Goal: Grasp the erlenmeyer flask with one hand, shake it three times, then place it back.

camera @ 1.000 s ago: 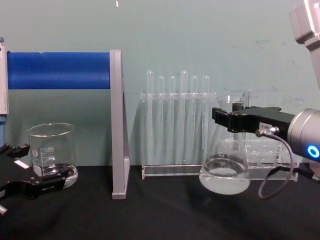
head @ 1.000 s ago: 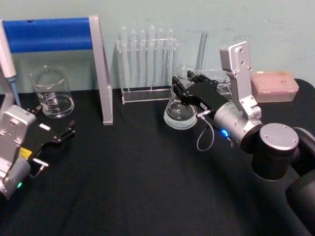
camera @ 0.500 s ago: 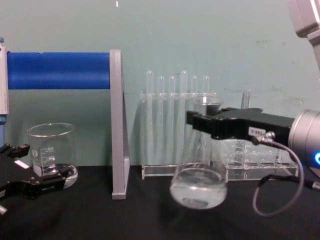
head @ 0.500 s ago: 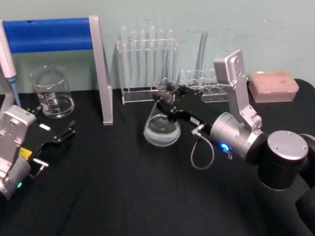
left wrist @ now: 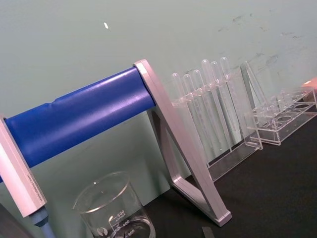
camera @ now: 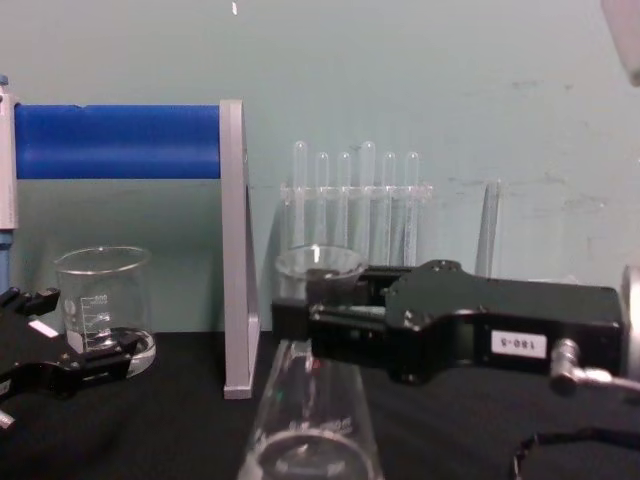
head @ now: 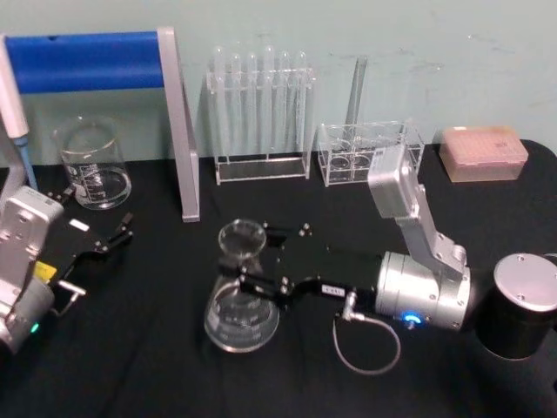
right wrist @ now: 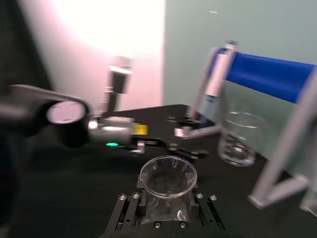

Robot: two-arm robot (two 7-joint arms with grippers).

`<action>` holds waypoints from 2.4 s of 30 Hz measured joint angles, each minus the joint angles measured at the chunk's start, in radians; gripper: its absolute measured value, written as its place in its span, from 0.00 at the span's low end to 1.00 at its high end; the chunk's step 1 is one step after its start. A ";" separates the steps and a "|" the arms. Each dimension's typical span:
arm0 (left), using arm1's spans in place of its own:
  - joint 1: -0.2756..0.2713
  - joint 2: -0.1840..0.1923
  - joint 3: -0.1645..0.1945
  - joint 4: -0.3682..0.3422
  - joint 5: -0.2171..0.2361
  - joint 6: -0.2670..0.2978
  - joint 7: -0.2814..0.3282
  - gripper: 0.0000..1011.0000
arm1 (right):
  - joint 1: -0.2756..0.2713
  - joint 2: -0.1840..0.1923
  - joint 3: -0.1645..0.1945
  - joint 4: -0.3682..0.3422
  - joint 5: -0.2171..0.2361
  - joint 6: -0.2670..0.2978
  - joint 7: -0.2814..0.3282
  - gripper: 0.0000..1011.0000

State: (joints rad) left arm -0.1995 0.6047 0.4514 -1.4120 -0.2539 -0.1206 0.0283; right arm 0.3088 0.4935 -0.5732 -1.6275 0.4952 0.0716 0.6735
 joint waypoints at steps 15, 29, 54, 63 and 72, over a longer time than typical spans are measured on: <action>0.000 0.000 0.000 0.000 0.000 0.000 0.000 0.99 | 0.028 0.064 -0.067 -0.016 0.049 -0.050 0.142 0.45; 0.000 0.000 0.000 0.000 0.000 0.000 0.000 0.99 | 0.030 0.013 -0.041 0.012 0.009 -0.044 -0.077 0.45; 0.000 0.000 0.000 0.000 0.000 0.000 0.000 0.99 | 0.029 -0.190 0.143 0.153 -0.145 0.027 -0.544 0.45; 0.000 0.000 0.000 0.000 0.000 0.000 0.000 0.99 | 0.021 -0.204 0.159 0.145 -0.155 0.038 -0.524 0.45; 0.000 0.000 0.000 0.000 0.000 0.000 0.000 0.99 | -0.008 -0.169 0.138 0.085 -0.142 0.041 -0.382 0.45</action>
State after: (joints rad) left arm -0.1995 0.6047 0.4514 -1.4120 -0.2539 -0.1206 0.0283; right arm 0.3005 0.3243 -0.4351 -1.5428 0.3530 0.1130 0.2910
